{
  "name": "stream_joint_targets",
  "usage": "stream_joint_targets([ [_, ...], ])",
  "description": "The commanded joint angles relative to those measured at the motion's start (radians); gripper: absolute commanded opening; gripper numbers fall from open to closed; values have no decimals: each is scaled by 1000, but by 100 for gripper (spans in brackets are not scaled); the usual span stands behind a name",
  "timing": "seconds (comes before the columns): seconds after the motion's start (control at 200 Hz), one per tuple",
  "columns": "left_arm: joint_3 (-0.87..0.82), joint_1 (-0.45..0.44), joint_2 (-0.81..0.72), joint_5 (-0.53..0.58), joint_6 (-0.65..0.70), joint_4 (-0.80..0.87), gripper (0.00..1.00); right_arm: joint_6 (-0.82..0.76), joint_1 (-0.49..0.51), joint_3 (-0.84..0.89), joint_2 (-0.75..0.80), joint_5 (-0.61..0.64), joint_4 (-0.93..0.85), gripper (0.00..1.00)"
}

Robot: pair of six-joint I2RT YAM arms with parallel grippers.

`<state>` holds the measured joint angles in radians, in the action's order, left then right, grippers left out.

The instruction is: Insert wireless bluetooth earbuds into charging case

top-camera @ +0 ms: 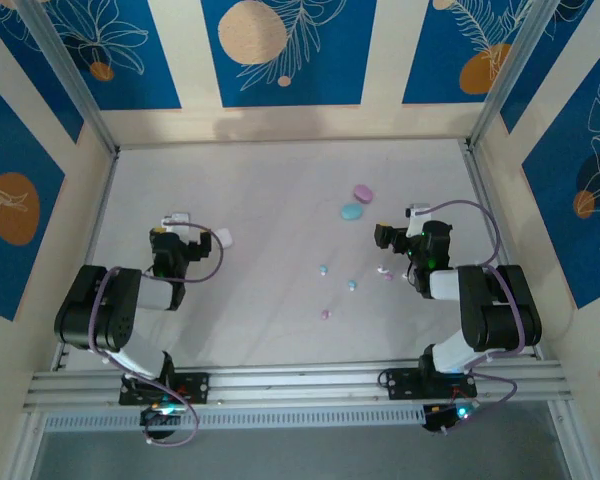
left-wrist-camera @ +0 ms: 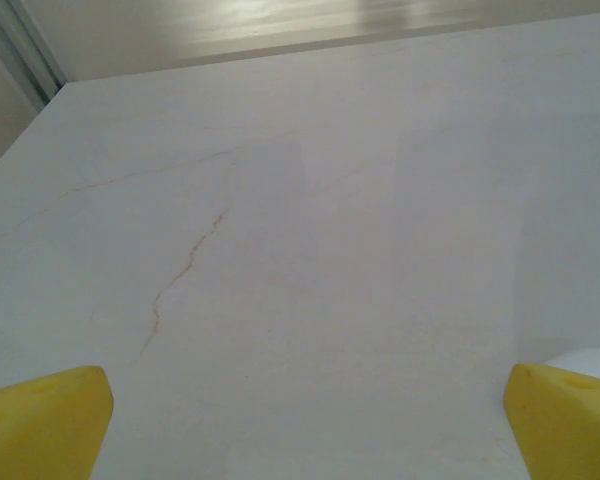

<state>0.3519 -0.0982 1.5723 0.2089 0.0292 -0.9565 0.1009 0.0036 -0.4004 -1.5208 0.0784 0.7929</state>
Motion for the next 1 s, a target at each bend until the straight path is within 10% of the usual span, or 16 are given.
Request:
stream_joint_targets([
  [0.0, 12, 2, -11, -19, 5, -4, 100, -6, -4, -20, -1, -9, 7, 99],
  [0.995, -58, 4, -23, -71, 16, -125, 100, -10, -25, -25, 8, -89, -8, 95],
])
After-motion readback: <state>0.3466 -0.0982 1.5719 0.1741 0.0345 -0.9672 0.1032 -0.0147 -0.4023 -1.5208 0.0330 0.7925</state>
